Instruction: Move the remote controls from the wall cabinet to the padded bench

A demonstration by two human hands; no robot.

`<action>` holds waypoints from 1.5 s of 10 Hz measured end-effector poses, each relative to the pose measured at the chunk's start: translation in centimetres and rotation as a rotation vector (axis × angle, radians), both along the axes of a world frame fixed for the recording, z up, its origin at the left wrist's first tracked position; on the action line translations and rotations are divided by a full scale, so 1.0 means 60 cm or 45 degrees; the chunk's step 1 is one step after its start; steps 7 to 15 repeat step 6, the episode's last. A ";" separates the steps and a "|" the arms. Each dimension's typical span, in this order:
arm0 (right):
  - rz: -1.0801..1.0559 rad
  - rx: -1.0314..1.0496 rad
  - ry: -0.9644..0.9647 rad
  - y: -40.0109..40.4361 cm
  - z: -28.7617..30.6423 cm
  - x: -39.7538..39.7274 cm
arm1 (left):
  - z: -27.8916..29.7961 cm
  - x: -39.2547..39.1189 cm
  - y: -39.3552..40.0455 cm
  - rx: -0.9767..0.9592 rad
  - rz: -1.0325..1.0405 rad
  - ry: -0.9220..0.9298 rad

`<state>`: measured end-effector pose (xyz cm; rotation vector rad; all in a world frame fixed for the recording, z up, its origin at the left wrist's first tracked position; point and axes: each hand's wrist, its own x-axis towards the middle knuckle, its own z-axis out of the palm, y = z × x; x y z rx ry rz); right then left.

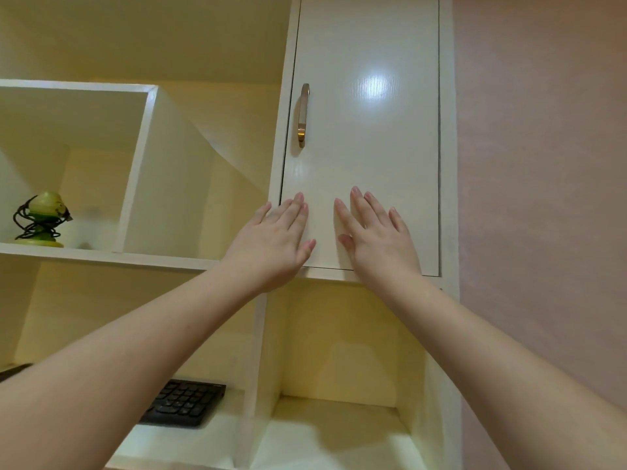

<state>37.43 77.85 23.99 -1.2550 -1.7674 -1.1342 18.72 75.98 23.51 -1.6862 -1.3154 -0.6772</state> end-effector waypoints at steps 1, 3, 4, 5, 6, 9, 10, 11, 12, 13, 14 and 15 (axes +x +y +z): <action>-0.011 -0.010 0.003 -0.004 0.000 0.000 | -0.001 -0.007 -0.001 -0.015 -0.037 -0.017; -0.060 -0.263 0.007 -0.043 0.021 -0.005 | 0.008 0.011 -0.026 -0.143 0.082 -0.035; 0.038 -0.487 0.143 -0.078 0.018 0.003 | 0.010 0.005 -0.049 -0.280 0.125 -0.038; 0.181 -0.636 0.391 -0.111 -0.019 0.030 | -0.026 -0.020 -0.068 -0.327 -0.003 -0.162; 0.067 -0.607 0.344 -0.147 -0.073 0.052 | -0.073 -0.038 -0.089 -0.291 -0.054 -0.129; 0.067 -0.607 0.344 -0.147 -0.073 0.052 | -0.073 -0.038 -0.089 -0.291 -0.054 -0.129; 0.067 -0.607 0.344 -0.147 -0.073 0.052 | -0.073 -0.038 -0.089 -0.291 -0.054 -0.129; 0.067 -0.607 0.344 -0.147 -0.073 0.052 | -0.073 -0.038 -0.089 -0.291 -0.054 -0.129; 0.067 -0.607 0.344 -0.147 -0.073 0.052 | -0.073 -0.038 -0.089 -0.291 -0.054 -0.129; 0.067 -0.607 0.344 -0.147 -0.073 0.052 | -0.073 -0.038 -0.089 -0.291 -0.054 -0.129; 0.067 -0.607 0.344 -0.147 -0.073 0.052 | -0.073 -0.038 -0.089 -0.291 -0.054 -0.129; 0.067 -0.607 0.344 -0.147 -0.073 0.052 | -0.073 -0.038 -0.089 -0.291 -0.054 -0.129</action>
